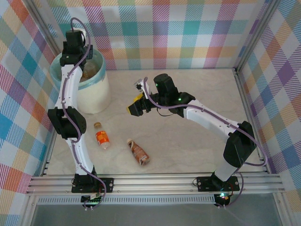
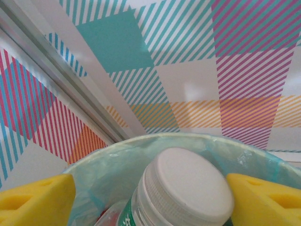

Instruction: Put the plastic bottles in the bin

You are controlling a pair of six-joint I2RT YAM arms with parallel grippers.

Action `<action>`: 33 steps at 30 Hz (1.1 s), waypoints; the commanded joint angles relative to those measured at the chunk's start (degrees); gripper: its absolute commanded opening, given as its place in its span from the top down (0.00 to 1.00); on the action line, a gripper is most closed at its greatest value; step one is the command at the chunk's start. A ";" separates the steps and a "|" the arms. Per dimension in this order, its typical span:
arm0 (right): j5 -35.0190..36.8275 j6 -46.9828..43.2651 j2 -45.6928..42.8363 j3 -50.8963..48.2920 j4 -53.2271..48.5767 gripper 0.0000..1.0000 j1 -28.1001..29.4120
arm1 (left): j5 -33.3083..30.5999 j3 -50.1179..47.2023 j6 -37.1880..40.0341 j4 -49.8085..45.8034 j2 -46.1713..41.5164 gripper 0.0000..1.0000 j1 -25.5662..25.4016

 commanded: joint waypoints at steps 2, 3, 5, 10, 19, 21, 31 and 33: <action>-0.28 0.10 -1.08 -0.20 -0.06 0.20 0.29 | 0.28 3.93 -3.96 -3.40 -3.78 0.10 0.18; -0.32 0.10 -1.22 -0.30 -0.12 0.20 0.29 | 0.48 4.07 -4.30 -3.83 -3.78 0.09 0.21; -0.32 0.10 -1.20 -0.52 -0.02 0.20 0.29 | 1.17 4.22 -4.96 -4.87 -3.65 0.11 0.30; -0.43 0.12 -1.15 -0.62 -0.06 0.20 0.25 | 5.37 7.11 -9.78 -12.62 -0.89 0.26 1.85; -0.32 0.23 -0.54 -0.62 -0.69 0.20 0.29 | 8.45 7.02 -15.55 -22.91 3.30 0.40 4.25; -0.02 0.83 -0.47 -0.57 -1.05 0.20 0.28 | 9.10 6.12 -16.24 -23.72 3.80 0.40 4.73; 5.12 2.62 -0.11 0.77 -7.96 0.19 0.36 | 13.28 10.51 -19.45 -24.26 3.17 0.38 5.66; 5.22 3.01 -0.02 0.73 -9.22 0.19 0.38 | 14.48 11.62 -20.54 -23.76 1.48 0.36 5.67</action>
